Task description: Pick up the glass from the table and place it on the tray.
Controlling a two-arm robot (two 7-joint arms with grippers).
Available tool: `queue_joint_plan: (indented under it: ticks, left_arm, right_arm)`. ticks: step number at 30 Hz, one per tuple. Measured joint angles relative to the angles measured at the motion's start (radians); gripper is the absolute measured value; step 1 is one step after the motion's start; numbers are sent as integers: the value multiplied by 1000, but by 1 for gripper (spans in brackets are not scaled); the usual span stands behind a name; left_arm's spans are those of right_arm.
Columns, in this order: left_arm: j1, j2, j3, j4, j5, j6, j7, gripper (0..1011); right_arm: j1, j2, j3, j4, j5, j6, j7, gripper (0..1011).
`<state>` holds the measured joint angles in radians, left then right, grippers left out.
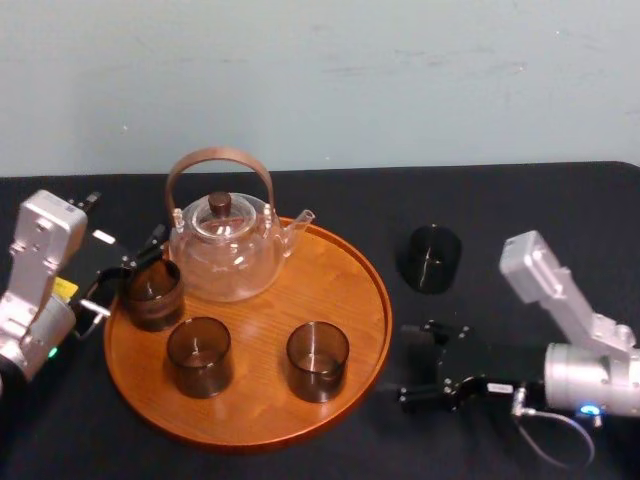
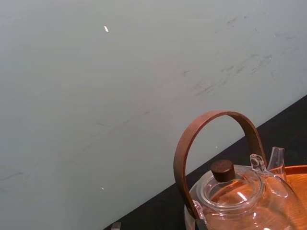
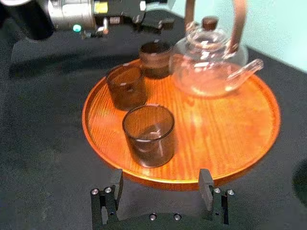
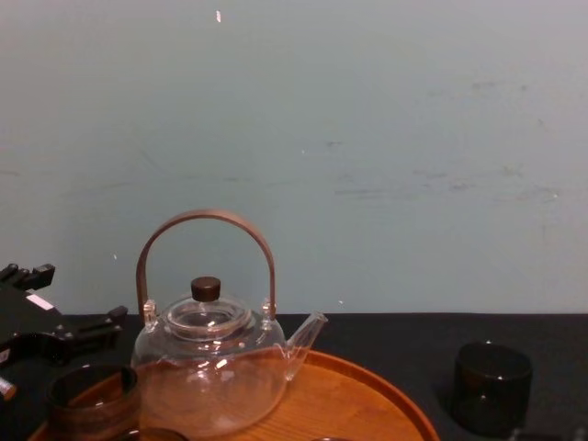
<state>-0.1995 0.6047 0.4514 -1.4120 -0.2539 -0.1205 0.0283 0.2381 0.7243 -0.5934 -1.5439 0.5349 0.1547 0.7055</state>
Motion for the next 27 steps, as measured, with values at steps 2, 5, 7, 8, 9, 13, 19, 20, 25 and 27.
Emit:
queue_joint_plan:
  ticks: [2, 5, 7, 8, 9, 13, 19, 20, 25, 27]
  left_arm:
    - [0, 0, 0, 0, 0, 0, 0, 1001]
    - [0, 0, 0, 0, 0, 0, 0, 1001]
    - [0, 0, 0, 0, 0, 0, 0, 1002]
    - [0, 0, 0, 0, 0, 0, 0, 1002]
    - [0, 0, 0, 0, 0, 0, 0, 1001]
    - [0, 0, 0, 0, 0, 0, 0, 1001]
    - [0, 0, 0, 0, 0, 0, 0, 1001]
    - [0, 0, 0, 0, 0, 0, 0, 1001]
    - [0, 0, 0, 0, 0, 0, 0, 1001]
    - [0, 0, 0, 0, 0, 0, 0, 1002]
  right_arm:
    - [-9, 8, 14, -7, 11, -11, -1, 1002]
    - [-27, 20, 42, -19, 31, -31, -10, 1002]
    - [-45, 24, 70, -28, 47, -43, -37, 1002]
    - [-49, 24, 78, -30, 52, -45, -47, 1002]
    - [-54, 24, 87, -31, 55, -46, -58, 1002]
    - [-73, 15, 124, -32, 68, -44, -116, 1002]
    - [-88, -14, 174, -13, 72, -6, -219, 1002]
    - [-88, -18, 179, -9, 72, -1, -230, 1002]
    - [-78, -46, 203, 22, 53, 29, -289, 1002]
    - [-71, -55, 207, 33, 47, 37, -301, 1002]
